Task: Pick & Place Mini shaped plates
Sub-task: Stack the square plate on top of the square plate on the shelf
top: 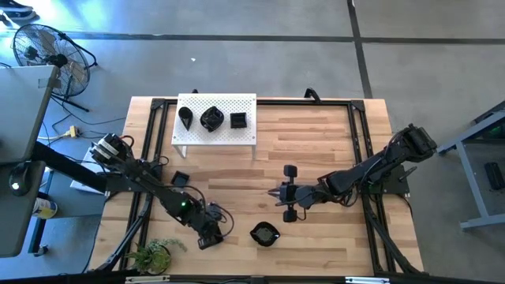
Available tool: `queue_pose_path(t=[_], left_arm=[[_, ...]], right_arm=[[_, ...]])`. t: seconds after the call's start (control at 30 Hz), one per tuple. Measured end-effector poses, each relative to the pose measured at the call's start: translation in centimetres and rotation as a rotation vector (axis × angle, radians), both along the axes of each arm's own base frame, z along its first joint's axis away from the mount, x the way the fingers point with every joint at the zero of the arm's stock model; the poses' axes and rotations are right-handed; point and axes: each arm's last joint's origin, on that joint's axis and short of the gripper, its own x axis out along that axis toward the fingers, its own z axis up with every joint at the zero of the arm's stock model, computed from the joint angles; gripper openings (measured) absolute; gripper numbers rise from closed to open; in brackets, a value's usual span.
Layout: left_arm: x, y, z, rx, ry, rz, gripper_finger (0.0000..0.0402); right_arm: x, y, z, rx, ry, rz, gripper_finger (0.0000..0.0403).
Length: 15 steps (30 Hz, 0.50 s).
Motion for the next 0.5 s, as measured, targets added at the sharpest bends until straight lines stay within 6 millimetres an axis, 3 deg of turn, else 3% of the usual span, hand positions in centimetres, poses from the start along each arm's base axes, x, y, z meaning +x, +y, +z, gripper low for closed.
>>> queue_pose_path(t=[0.2, 0.37, 0.5], left_arm=[[0.4, 2.6, 2.0, 0.083, -0.064, 0.035, 0.0003], [2.0, 7.4, 3.2, 0.200, -0.120, 0.186, 0.0002], [2.6, 10.6, 2.5, 0.261, -0.096, 0.286, 0.0001]], right_arm=[[0.0, 0.0, 0.0, -0.036, 0.004, 0.020, 0.0016], [0.1, -0.3, 0.1, -0.054, -0.006, -0.021, 0.0016], [0.3, -0.9, 0.2, -0.091, -0.035, -0.104, 0.0016]])
